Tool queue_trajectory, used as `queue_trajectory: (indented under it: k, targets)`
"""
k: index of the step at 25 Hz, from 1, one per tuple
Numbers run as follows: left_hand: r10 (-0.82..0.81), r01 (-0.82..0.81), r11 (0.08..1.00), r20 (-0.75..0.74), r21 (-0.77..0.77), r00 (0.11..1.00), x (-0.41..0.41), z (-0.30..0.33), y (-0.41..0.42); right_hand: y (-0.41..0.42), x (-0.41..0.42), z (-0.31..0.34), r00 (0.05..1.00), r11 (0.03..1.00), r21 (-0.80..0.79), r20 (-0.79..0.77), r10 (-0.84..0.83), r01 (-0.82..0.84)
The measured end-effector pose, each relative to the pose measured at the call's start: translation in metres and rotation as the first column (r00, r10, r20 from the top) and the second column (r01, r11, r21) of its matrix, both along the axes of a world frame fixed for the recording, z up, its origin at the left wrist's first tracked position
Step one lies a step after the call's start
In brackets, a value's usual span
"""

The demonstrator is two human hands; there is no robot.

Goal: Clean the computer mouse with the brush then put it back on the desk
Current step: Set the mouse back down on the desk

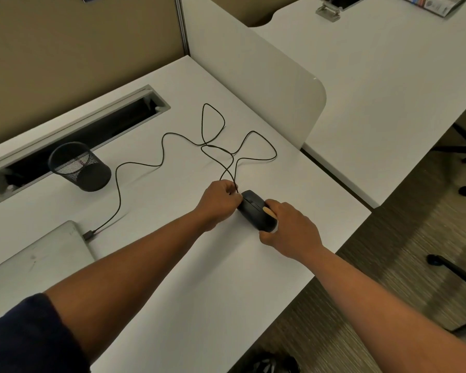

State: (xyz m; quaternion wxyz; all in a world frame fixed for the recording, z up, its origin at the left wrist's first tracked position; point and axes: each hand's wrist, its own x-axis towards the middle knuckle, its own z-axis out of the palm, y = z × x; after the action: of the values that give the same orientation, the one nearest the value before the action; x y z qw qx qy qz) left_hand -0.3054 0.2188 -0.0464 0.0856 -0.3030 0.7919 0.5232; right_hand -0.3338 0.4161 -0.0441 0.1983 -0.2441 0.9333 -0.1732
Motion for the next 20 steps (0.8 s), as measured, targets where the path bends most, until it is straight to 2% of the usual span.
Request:
queue_trajectory:
  k: [5, 20]
  targets:
    - [0.028, -0.028, 0.998, -0.002, -0.062, 1.000, 0.002, -0.013, -0.009, -0.008, -0.002, -0.005, 0.998, 0.998, 0.059, -0.046, 0.039, -0.036]
    - [-0.010, 0.010, 0.980, 0.000, -0.199, 1.000, -0.002, -0.018, -0.013, -0.007, -0.009, -0.013, 0.995, 0.998, 0.038, -0.082, 0.056, -0.053]
